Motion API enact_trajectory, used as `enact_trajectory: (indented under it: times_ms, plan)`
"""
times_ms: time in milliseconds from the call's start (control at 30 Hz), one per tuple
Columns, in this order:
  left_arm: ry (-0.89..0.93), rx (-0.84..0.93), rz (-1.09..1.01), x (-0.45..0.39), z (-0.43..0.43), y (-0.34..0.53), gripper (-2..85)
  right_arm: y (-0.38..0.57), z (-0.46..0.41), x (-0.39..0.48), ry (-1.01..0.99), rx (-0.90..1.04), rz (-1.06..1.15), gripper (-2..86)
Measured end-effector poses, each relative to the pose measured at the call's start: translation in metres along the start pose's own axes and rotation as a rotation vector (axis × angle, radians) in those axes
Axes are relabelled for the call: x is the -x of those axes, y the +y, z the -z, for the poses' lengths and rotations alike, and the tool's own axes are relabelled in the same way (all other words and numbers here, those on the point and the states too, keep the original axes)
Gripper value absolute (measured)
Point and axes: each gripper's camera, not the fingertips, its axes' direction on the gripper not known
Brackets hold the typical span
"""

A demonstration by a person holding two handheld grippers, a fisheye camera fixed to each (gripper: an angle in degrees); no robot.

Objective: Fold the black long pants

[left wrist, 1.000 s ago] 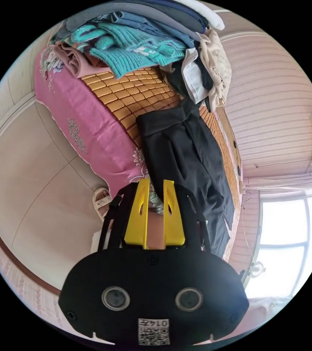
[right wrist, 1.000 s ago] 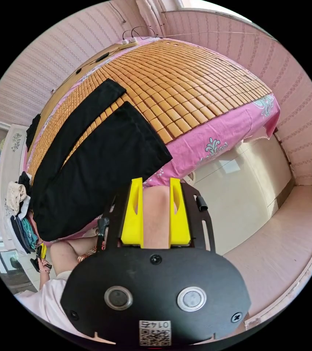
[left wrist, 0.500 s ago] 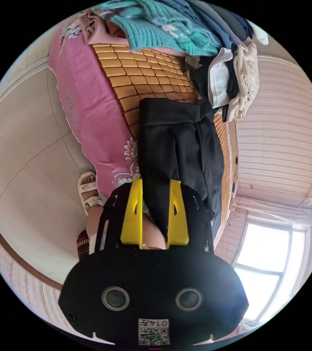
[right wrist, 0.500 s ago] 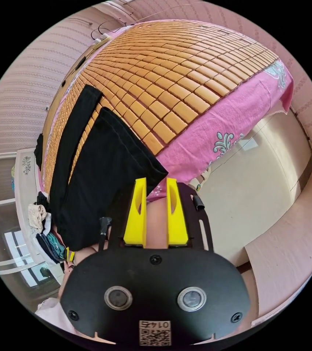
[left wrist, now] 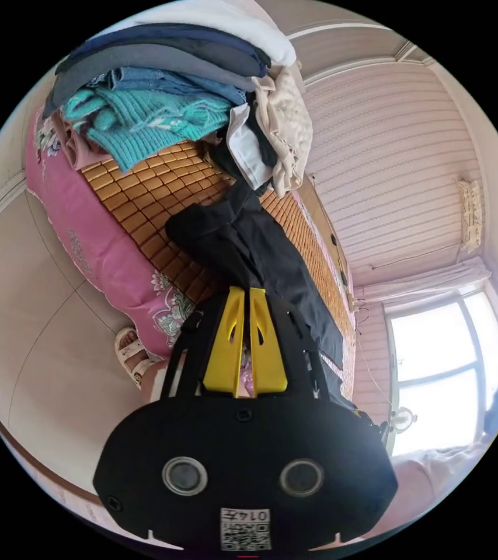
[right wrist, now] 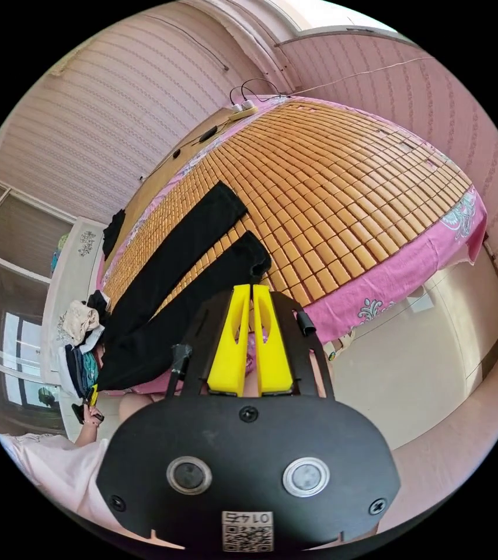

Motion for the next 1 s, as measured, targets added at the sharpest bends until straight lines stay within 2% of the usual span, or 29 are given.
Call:
enact_trajectory:
  times_ms: [200, 433, 567, 667, 733, 867, 1000]
  plan:
    - [0.018, -0.066, -0.161, -0.088, 0.018, -0.026, -0.9, -0.052, 0.029, 0.050, -0.019, -0.087, 0.164, 0.3]
    - [-0.018, -0.070, -0.318, -0.214, -0.040, -0.125, 1.2, -0.189, -0.027, 0.155, 0.136, -0.015, 0.367, 2.0]
    - [-0.048, -0.133, -0.147, -0.256, -0.111, -0.173, 6.1, -0.265, -0.088, 0.189, 0.248, 0.019, 0.264, 9.8]
    - [-0.085, -0.168, -0.070, -0.274, -0.133, -0.173, 6.9, -0.268, -0.117, 0.187, 0.243, 0.066, 0.252, 11.2]
    - [-0.123, -0.149, -0.102, -0.287, -0.136, -0.167, 6.8, -0.255, -0.125, 0.175, 0.264, 0.067, 0.267, 11.6]
    - [-0.313, -0.024, -0.242, -0.320, -0.146, -0.139, 6.5, -0.222, -0.151, 0.134, 0.409, 0.188, 0.270, 13.3]
    - [-0.492, 0.119, -0.347, -0.356, -0.181, -0.127, 5.5, -0.216, -0.167, 0.116, 0.343, 0.224, 0.196, 13.2]
